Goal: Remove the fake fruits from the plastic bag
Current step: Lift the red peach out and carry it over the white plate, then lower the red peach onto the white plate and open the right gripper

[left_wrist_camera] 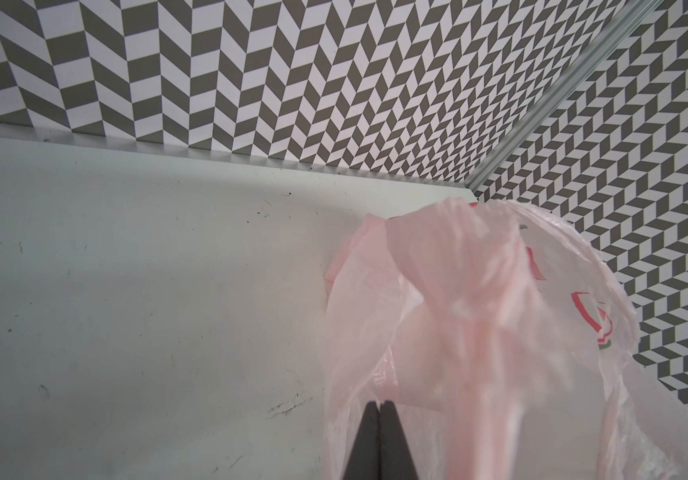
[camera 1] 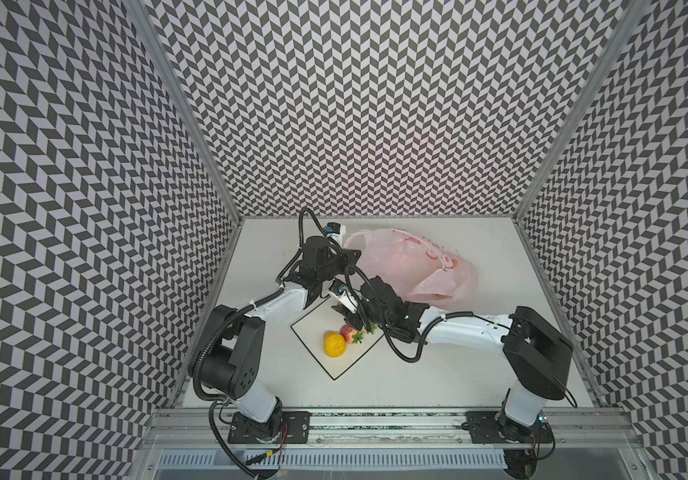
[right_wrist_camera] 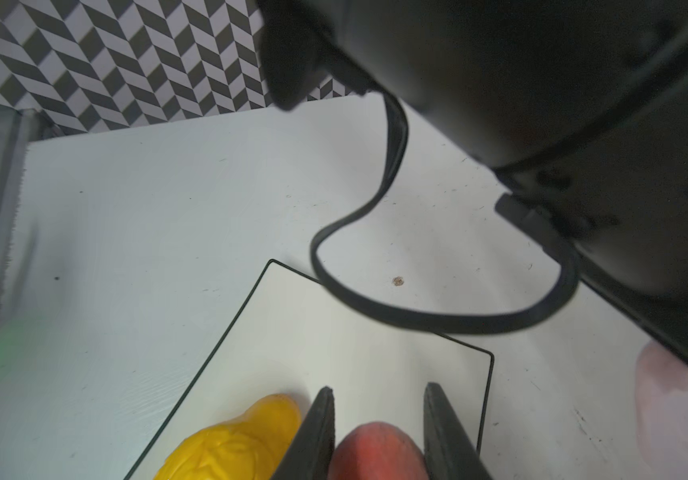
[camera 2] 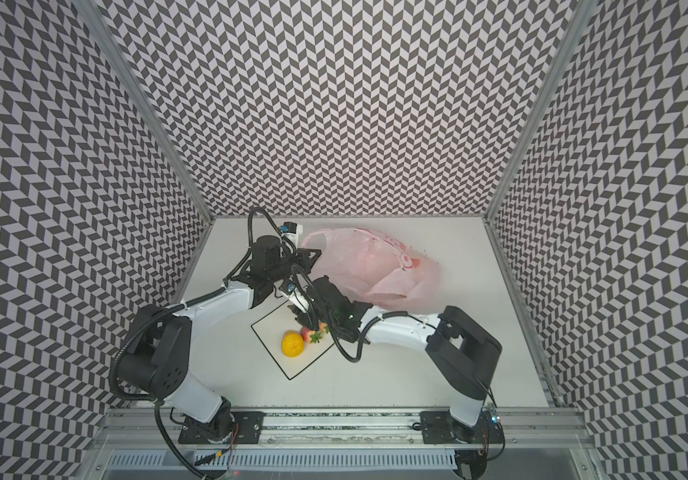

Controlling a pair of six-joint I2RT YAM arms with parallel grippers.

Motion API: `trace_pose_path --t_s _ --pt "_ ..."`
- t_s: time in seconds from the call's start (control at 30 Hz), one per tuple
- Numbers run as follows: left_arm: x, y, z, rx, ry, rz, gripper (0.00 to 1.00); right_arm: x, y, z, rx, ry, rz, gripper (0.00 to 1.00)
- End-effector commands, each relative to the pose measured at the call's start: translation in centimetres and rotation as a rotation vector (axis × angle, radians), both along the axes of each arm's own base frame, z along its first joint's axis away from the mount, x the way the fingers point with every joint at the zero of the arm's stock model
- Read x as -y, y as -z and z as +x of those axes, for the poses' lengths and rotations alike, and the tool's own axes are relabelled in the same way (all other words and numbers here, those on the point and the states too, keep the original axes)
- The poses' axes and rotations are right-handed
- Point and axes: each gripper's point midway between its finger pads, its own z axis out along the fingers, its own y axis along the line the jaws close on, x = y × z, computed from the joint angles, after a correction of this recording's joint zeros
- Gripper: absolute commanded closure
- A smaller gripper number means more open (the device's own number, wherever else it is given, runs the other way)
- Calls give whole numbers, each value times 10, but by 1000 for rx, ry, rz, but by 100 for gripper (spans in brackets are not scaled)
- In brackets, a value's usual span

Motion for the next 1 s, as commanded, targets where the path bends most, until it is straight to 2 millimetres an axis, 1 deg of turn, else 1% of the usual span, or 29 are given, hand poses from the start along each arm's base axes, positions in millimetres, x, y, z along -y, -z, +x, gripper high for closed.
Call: trace_pose_path --t_s 0.0,0.13,0.3,0.4,0.5,0.57,0.67,0.7,0.83,0.87,0.97 --pt "-3 -12 -5 35 7 -20 100 -12 13 19 102 24 -50 86" --pt "-7 -9 -6 26 7 -7 100 -26 33 26 121 -9 -102 86" --pt "-15 -11 -6 32 -5 -5 100 -36 54 27 86 -33 -111 86" --pt "-17 -12 -6 30 -5 -8 100 -41 67 25 57 -51 -125 83" --pt "-17 -14 -7 34 -4 -10 100 -42 79 24 35 -60 -142 75" --pt "-17 -14 -8 33 -3 -10 100 -42 82 23 27 -65 -144 63" --pt "-17 -13 -8 32 0 -11 100 -41 78 20 31 -74 -137 50" --pt "-17 -13 -8 31 -1 -10 100 -40 77 19 32 -79 -136 47" --pt "-17 -14 -8 33 0 -13 100 -39 62 15 44 -90 -113 35" --pt "-17 -15 -8 33 -1 -13 100 -38 57 14 47 -95 -104 33" --pt "-16 -18 -7 39 -2 -16 100 -39 41 6 52 -121 -78 31"
